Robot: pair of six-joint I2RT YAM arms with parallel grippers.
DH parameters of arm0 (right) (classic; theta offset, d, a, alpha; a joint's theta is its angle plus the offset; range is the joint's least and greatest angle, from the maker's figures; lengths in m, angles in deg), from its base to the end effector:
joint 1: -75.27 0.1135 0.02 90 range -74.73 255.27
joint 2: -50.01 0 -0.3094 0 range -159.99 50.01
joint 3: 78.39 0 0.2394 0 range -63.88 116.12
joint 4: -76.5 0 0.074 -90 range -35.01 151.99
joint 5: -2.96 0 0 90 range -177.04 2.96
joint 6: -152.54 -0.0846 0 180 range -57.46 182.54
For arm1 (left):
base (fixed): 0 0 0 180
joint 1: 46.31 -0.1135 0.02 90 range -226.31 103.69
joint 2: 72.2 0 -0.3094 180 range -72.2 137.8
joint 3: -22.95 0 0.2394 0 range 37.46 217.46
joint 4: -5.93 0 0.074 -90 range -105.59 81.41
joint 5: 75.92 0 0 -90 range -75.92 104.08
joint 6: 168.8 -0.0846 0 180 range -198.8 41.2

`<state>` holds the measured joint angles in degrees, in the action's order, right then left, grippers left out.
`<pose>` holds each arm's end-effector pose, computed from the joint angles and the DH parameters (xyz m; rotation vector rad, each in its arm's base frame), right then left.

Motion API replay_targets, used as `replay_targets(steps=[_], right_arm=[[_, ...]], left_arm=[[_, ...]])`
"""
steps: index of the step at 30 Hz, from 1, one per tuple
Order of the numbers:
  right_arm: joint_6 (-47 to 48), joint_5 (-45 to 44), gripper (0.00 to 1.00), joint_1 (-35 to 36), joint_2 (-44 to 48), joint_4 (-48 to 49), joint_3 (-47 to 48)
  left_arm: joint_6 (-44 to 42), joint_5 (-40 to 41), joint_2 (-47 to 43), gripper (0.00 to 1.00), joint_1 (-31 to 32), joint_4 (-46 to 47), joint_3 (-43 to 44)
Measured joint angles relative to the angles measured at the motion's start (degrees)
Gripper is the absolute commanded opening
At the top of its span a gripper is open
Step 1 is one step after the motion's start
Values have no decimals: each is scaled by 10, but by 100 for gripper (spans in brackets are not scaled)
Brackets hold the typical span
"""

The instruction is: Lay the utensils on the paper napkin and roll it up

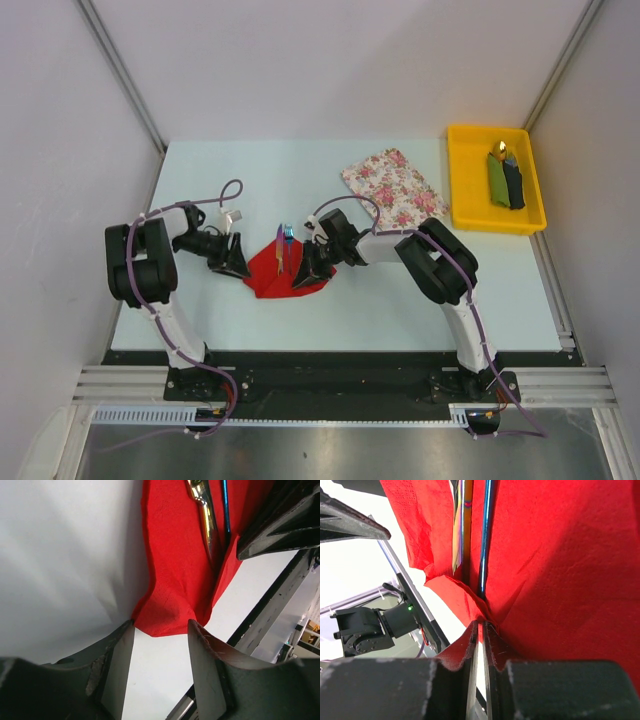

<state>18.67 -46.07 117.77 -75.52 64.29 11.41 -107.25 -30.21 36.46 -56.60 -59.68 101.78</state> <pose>0.3212 0.3696 0.1231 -0.3568 2.7143 1.4511 0.3194 -0.0021 0.1536 0.3831 2.7355 -1.1038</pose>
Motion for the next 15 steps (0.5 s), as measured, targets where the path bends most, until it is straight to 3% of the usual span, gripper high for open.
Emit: replay_targets(steps=[15], right_arm=[[0,1,13,0,-2,-3,3]], left_arm=[[6,-78,21,70,12,15,4]])
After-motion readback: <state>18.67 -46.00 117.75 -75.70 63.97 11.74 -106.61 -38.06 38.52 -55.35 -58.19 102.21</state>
